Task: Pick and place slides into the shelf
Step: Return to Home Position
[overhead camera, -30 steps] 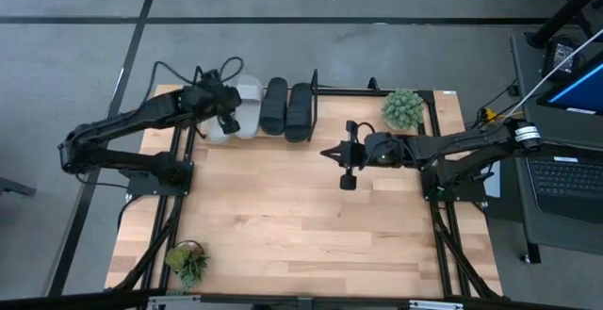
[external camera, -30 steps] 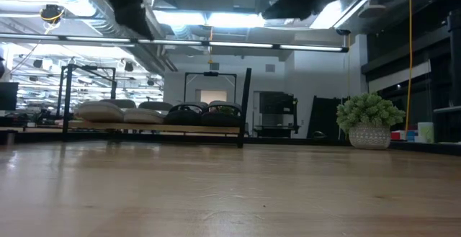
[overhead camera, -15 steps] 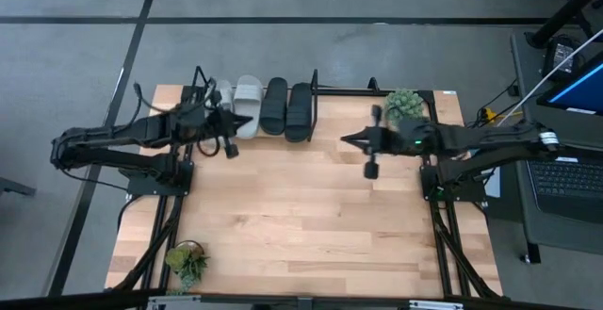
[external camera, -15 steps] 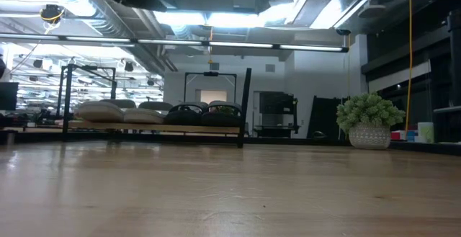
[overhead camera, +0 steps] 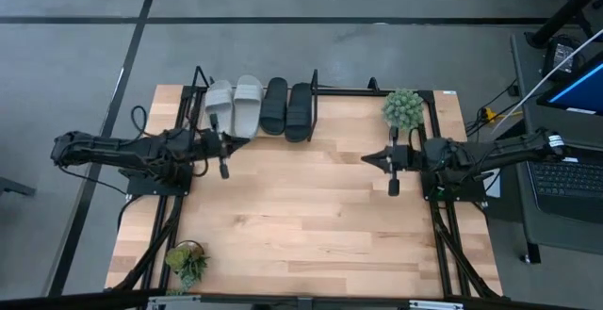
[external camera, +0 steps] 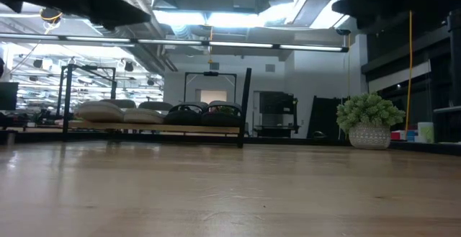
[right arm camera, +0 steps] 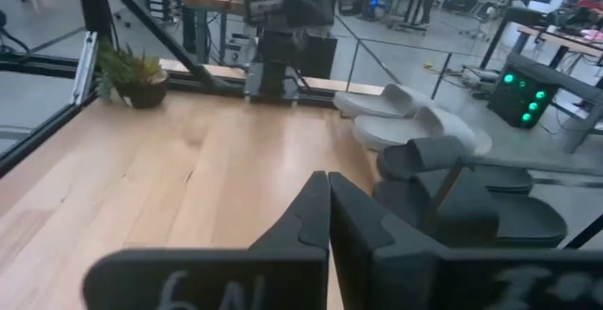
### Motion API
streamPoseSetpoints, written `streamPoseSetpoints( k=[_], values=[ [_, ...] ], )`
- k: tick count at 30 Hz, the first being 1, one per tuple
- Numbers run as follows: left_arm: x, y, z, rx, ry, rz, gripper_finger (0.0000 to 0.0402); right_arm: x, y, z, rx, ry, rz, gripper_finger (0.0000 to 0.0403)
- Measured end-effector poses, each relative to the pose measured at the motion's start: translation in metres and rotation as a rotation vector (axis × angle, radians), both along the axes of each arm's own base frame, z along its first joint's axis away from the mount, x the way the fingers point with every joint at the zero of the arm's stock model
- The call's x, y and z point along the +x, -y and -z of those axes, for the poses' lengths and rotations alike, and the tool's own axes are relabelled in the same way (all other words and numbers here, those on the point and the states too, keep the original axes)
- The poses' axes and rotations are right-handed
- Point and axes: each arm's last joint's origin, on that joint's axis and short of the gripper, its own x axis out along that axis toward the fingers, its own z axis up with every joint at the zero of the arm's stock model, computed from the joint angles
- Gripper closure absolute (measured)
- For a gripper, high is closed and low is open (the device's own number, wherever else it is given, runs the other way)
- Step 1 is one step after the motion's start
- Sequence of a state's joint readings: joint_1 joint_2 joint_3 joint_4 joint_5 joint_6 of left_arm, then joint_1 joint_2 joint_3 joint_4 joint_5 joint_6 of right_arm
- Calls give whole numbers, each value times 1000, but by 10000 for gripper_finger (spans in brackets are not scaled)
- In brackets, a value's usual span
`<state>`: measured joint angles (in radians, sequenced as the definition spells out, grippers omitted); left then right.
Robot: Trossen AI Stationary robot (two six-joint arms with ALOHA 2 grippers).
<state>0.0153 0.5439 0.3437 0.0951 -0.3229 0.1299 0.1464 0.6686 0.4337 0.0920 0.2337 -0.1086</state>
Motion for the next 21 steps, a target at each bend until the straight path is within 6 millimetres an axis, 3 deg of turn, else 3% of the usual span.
streamPoseSetpoints(
  k=[7, 15, 21],
  values=[
    [-25, 2, -2, 3, 77, 17, 401, -9, -1, 11, -24, 16, -18, 401],
    [-39, 4, 24, -27, 64, 76, 401, -23, -2, 1, -31, 93, -125, 401],
    [-41, 7, 48, -35, 50, 200, 401, -29, -2, 4, -31, 55, -173, 400]
  ],
)
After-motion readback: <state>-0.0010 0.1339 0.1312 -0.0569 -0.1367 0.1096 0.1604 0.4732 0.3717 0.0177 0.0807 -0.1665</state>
